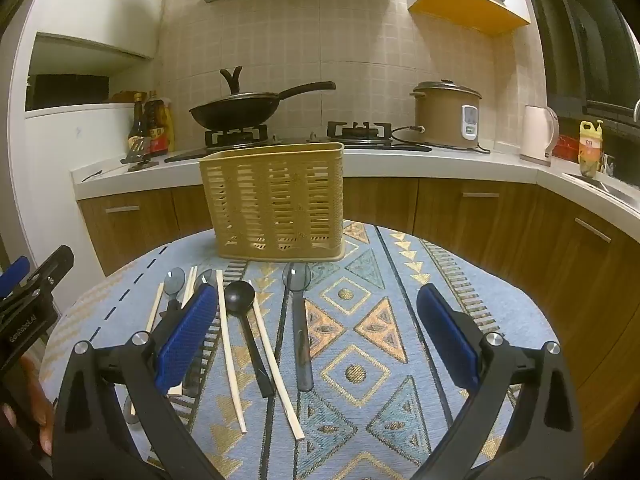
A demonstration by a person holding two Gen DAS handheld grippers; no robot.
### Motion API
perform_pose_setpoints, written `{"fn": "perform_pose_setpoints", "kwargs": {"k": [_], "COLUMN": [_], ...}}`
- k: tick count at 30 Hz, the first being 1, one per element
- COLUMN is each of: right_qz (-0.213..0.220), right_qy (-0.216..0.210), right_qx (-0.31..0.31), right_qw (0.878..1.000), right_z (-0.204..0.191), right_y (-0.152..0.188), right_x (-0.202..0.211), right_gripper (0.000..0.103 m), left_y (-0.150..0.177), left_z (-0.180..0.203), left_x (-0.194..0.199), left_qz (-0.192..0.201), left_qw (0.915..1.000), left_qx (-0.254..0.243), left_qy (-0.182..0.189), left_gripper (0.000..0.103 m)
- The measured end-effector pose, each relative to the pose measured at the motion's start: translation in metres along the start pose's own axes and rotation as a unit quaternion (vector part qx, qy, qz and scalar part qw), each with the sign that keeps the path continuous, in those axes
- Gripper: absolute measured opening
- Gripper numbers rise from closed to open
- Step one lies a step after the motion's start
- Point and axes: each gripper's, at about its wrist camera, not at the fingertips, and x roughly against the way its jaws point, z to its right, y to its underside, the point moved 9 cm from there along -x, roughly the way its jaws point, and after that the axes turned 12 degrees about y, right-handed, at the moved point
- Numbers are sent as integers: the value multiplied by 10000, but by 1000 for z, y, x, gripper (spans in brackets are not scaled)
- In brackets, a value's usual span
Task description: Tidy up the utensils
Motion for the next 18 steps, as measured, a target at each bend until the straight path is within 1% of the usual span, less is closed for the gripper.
{"fn": "perform_pose_setpoints", "kwargs": {"k": [18], "right_qz": [-6], "right_qy": [2], "right_qx": [37], "right_qw": [10000], "right_z": [-1], "right_y": [1], "right_x": [-1], "right_gripper": [95], "left_y": [1], "left_z": [0], "left_x": [0], "left_qz": [-1], "left_qw": [10000], "left_qx": [-8], "left_qy": [2], "left_gripper": [95]}}
